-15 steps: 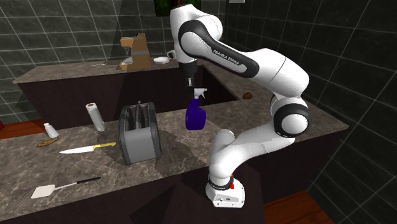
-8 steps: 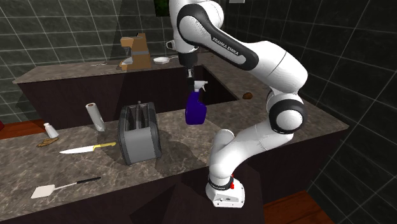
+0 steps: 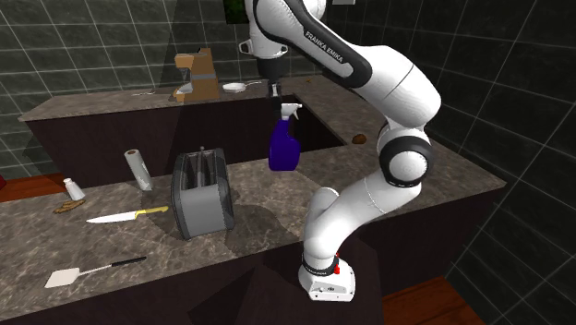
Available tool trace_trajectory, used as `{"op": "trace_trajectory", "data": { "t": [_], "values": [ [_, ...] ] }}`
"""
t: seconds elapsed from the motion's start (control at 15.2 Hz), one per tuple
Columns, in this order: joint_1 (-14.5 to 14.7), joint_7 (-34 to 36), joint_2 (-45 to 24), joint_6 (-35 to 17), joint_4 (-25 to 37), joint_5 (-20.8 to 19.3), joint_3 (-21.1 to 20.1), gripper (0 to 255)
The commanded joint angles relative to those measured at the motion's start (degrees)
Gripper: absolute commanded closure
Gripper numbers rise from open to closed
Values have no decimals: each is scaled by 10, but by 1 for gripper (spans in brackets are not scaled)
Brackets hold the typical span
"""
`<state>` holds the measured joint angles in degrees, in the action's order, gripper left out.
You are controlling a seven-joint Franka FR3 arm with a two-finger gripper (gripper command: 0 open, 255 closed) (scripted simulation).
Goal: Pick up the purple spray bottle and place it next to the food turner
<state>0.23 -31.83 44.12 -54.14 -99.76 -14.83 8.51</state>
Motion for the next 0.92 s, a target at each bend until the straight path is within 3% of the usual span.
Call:
{"op": "trace_trajectory", "data": {
  "t": [0.0,0.2,0.86],
  "values": [
    [0,-4,-13,12,26,0,-1,255],
    [1,-9,-33,31,65,-1,-1,255],
    [9,88,-98,-97,-12,60,-48,255]
  ]
}}
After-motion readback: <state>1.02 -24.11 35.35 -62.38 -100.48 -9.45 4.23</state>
